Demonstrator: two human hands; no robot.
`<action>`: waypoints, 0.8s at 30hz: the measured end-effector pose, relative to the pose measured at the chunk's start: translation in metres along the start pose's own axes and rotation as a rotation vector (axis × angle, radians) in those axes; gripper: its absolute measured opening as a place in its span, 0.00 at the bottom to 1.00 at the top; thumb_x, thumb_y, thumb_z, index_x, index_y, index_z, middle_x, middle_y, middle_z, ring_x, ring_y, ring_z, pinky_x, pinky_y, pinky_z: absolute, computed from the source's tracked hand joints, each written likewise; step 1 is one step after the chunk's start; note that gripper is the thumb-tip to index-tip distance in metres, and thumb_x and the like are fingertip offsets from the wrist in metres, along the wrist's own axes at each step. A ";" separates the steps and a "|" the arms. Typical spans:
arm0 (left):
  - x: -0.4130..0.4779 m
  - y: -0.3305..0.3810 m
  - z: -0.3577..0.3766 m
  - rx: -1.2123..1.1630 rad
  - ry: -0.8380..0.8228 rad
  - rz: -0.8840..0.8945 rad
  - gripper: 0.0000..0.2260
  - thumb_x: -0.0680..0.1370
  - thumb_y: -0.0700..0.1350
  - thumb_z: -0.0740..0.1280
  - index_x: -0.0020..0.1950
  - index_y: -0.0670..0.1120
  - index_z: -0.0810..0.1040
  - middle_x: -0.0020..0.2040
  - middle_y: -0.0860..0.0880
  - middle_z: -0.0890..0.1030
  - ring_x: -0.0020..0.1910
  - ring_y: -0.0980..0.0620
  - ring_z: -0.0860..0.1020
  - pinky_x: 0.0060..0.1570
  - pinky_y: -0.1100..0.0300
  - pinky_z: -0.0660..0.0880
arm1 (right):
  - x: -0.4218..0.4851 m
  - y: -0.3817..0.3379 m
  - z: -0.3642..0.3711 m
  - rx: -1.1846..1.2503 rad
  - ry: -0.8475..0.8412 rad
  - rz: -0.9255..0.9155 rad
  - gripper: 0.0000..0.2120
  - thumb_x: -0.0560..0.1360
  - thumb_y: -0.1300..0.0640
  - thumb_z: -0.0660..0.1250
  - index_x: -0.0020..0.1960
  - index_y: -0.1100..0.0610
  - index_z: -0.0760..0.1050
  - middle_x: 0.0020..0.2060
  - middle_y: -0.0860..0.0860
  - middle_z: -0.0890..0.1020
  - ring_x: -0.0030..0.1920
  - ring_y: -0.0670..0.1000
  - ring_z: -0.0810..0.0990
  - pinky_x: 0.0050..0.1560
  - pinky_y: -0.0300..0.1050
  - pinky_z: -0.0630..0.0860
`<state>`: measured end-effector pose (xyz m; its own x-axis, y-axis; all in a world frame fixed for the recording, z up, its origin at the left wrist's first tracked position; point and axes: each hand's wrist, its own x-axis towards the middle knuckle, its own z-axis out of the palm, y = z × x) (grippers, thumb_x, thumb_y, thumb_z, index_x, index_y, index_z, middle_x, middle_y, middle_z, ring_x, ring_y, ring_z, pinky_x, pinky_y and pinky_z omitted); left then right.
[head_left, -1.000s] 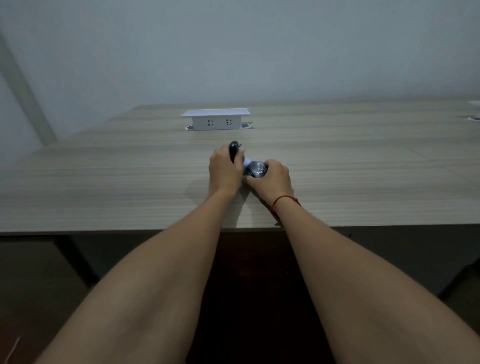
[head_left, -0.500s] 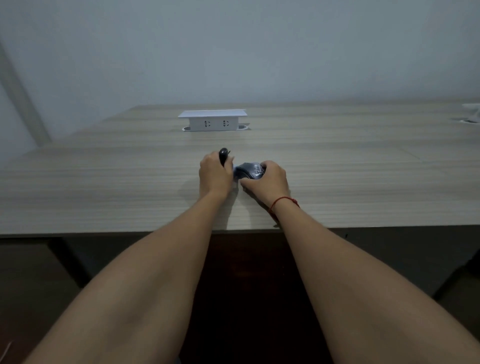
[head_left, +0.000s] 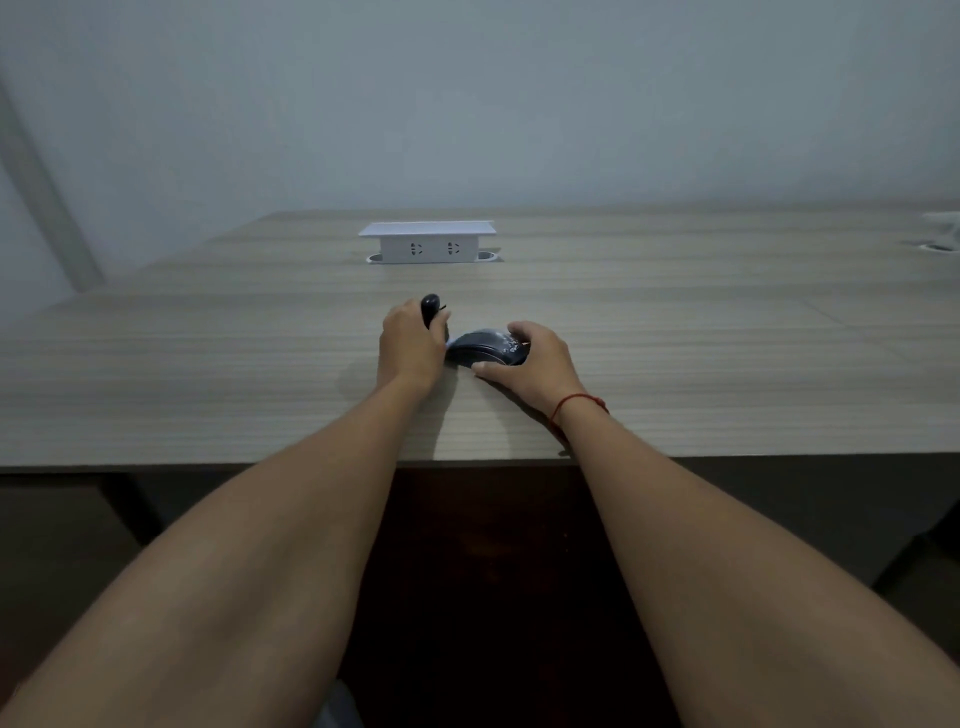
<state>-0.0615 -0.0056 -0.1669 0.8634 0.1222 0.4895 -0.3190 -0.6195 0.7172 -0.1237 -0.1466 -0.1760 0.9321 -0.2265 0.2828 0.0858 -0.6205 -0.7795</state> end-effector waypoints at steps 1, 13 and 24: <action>0.001 0.000 -0.003 0.007 -0.009 0.009 0.15 0.79 0.50 0.63 0.53 0.37 0.77 0.51 0.40 0.79 0.50 0.43 0.78 0.50 0.53 0.75 | 0.000 0.000 0.000 0.001 -0.005 -0.005 0.36 0.68 0.51 0.78 0.71 0.59 0.69 0.65 0.54 0.77 0.62 0.53 0.76 0.62 0.45 0.73; 0.005 0.019 -0.001 -0.033 -0.042 -0.020 0.16 0.79 0.49 0.64 0.52 0.36 0.78 0.51 0.38 0.80 0.50 0.41 0.79 0.50 0.51 0.76 | -0.004 -0.002 0.000 -0.016 0.011 -0.033 0.27 0.67 0.51 0.78 0.62 0.59 0.75 0.52 0.50 0.77 0.50 0.49 0.75 0.53 0.43 0.75; -0.012 0.038 0.002 -0.185 -0.031 0.057 0.12 0.78 0.48 0.66 0.47 0.39 0.79 0.44 0.43 0.80 0.43 0.49 0.77 0.45 0.58 0.74 | -0.003 -0.003 0.002 -0.299 0.172 0.078 0.28 0.67 0.40 0.74 0.58 0.57 0.74 0.55 0.55 0.76 0.55 0.54 0.74 0.51 0.47 0.72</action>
<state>-0.0834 -0.0326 -0.1464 0.8529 0.0652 0.5181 -0.4314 -0.4709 0.7695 -0.1265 -0.1422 -0.1755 0.8569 -0.3890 0.3384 -0.1142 -0.7832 -0.6112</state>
